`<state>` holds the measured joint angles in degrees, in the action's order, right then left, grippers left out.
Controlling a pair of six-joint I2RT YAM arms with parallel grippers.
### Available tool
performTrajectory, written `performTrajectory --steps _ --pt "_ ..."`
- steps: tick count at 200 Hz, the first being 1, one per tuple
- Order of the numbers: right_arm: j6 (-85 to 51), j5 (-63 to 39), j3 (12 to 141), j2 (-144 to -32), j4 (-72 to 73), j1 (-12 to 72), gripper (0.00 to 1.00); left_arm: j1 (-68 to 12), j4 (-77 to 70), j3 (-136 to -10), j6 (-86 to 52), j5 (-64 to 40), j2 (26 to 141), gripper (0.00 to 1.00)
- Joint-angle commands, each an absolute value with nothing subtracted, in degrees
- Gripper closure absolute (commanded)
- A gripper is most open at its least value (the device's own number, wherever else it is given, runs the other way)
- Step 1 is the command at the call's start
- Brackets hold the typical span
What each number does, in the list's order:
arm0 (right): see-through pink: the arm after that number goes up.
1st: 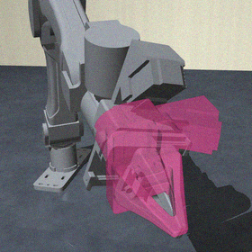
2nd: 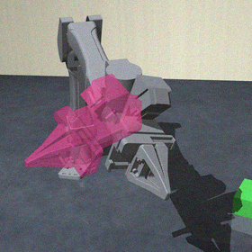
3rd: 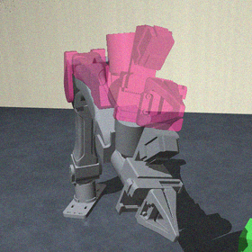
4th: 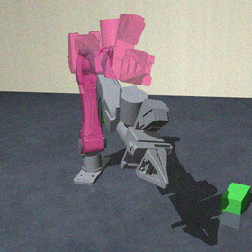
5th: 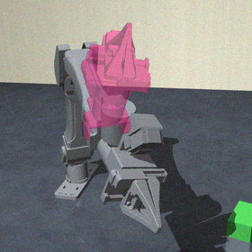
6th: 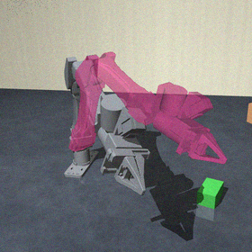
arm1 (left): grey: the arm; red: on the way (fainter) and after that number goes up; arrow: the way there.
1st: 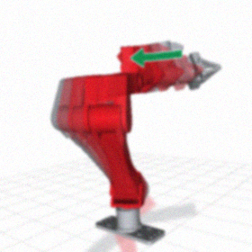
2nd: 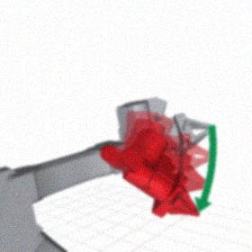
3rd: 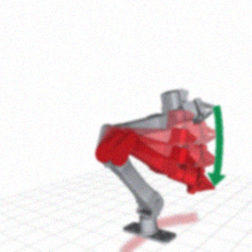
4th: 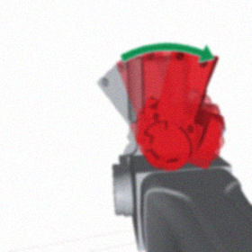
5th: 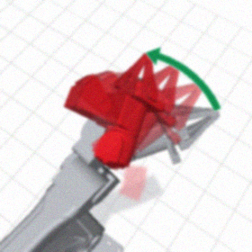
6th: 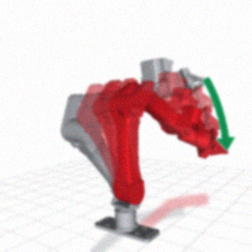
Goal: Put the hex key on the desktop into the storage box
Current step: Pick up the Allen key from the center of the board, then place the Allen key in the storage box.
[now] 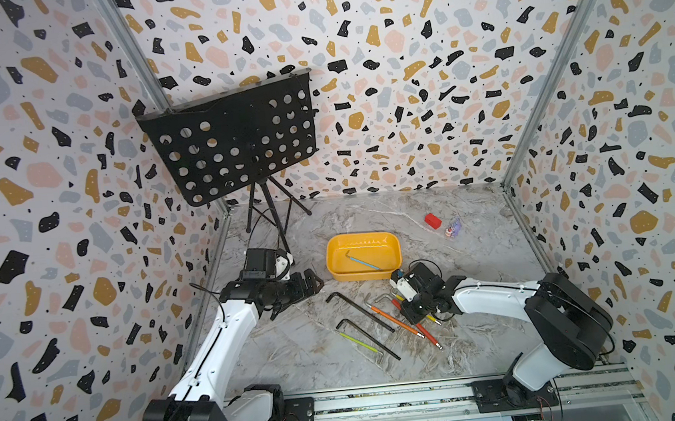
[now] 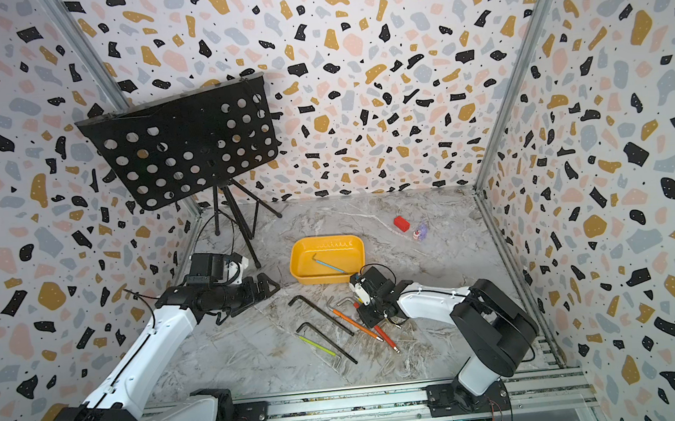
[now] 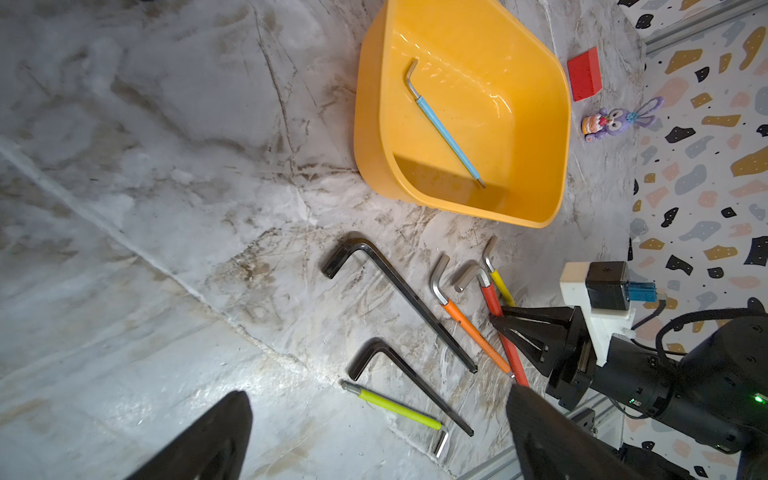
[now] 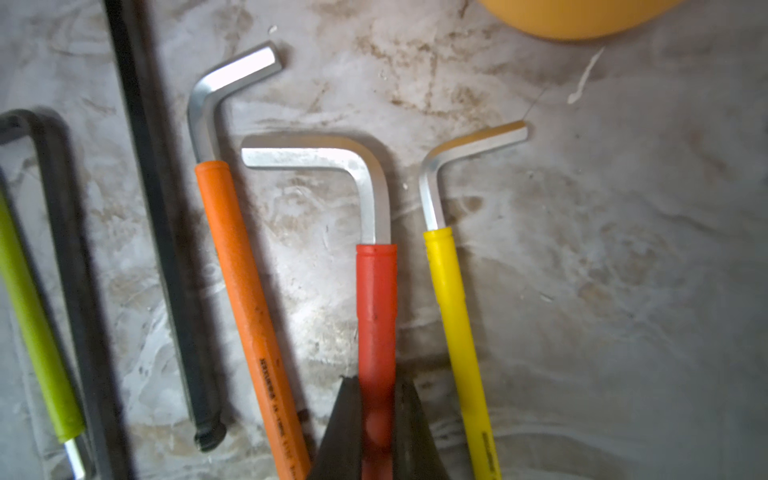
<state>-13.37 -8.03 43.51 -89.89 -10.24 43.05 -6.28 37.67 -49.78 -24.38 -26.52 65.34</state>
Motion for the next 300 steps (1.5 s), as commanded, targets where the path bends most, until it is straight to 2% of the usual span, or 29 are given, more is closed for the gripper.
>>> performTrajectory --steps 1,109,153,201,300 --pt "-14.5 -7.9 42.5 -87.2 -11.8 43.2 1.0 -6.5 37.7 -51.9 -23.4 -27.5 64.6 0.0" --pt "-12.7 -6.2 47.9 -71.8 -21.2 43.2 1.0 -7.7 37.7 -59.9 -25.8 -28.4 63.3 0.0" --pt "-11.8 -5.3 51.3 -68.8 -25.0 43.2 1.0 -8.8 37.4 -65.3 -25.4 -28.3 65.6 0.0" --pt "-10.0 -3.9 54.4 -69.2 -25.7 43.2 1.0 -10.0 36.2 -70.2 -25.7 -29.2 69.4 0.0" --pt "-2.1 -3.7 65.5 -78.2 -28.0 42.4 1.0 -10.4 28.9 -75.9 -25.4 -33.3 79.3 0.0"
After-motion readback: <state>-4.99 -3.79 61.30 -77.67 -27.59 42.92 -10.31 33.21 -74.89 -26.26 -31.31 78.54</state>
